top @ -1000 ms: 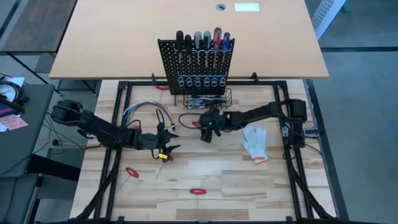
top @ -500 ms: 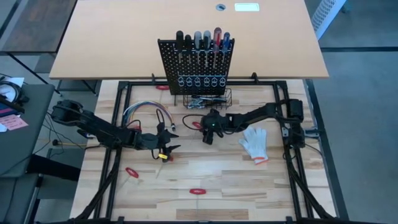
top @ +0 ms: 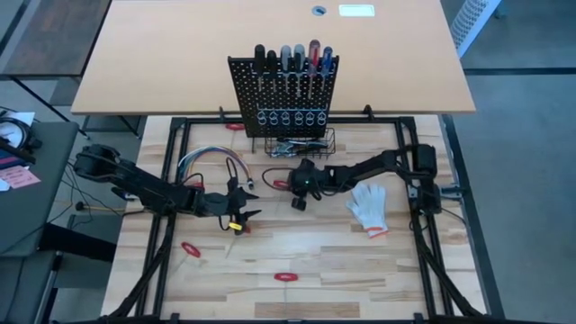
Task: Hang tools onto peg board
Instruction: Hang the red hex key onto the black pegboard
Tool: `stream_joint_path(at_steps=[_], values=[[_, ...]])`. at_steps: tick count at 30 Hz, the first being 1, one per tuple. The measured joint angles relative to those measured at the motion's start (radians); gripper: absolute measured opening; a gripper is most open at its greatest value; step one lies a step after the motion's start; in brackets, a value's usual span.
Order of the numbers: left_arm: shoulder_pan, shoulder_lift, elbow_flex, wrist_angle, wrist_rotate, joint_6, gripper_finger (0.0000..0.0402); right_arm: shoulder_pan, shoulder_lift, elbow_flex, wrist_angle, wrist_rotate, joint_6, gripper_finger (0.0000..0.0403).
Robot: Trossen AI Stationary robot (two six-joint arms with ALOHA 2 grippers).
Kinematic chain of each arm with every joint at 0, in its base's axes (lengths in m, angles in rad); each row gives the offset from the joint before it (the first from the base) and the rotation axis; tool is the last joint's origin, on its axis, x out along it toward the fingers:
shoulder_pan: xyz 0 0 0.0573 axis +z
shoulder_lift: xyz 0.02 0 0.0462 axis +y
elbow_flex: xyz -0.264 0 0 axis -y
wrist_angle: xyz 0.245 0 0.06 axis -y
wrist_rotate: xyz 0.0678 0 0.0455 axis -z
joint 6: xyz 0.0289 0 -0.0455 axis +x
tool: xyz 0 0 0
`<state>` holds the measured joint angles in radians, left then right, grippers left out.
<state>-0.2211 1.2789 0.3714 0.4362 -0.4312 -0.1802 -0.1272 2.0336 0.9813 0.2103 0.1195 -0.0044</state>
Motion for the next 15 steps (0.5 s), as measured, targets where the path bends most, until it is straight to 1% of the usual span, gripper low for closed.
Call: stream_joint_path(at_steps=[4, 6, 8, 10, 12, 15], values=[[0.0, 0.0, 0.0, -0.005, 0.004, 0.007, 0.0211, 0.066, -0.049, -0.005, -0.027, 0.108, -0.021, 0.0073], [0.0, 0.0, 0.0, -0.004, 0.004, 0.009, 0.0211, 0.105, -0.076, -0.009, -0.044, 0.143, -0.037, 0.0073], [0.005, 0.011, 0.0, 0.005, -0.02, -0.025, 0.0211, 0.147, -0.095, -0.01, -0.049, 0.172, -0.057, 0.0073], [0.012, 0.038, 0.0, 0.026, -0.043, -0.065, 0.0211, 0.19, -0.11, -0.009, -0.046, 0.22, -0.069, 0.0072], [0.025, 0.08, 0.0, 0.069, -0.043, -0.113, 0.0211, 0.232, -0.113, 0.005, -0.044, 0.273, -0.091, 0.0072], [0.05, 0.162, 0.0, 0.159, -0.003, -0.164, 0.0211, 0.283, -0.111, 0.029, -0.041, 0.335, -0.133, 0.0072]])
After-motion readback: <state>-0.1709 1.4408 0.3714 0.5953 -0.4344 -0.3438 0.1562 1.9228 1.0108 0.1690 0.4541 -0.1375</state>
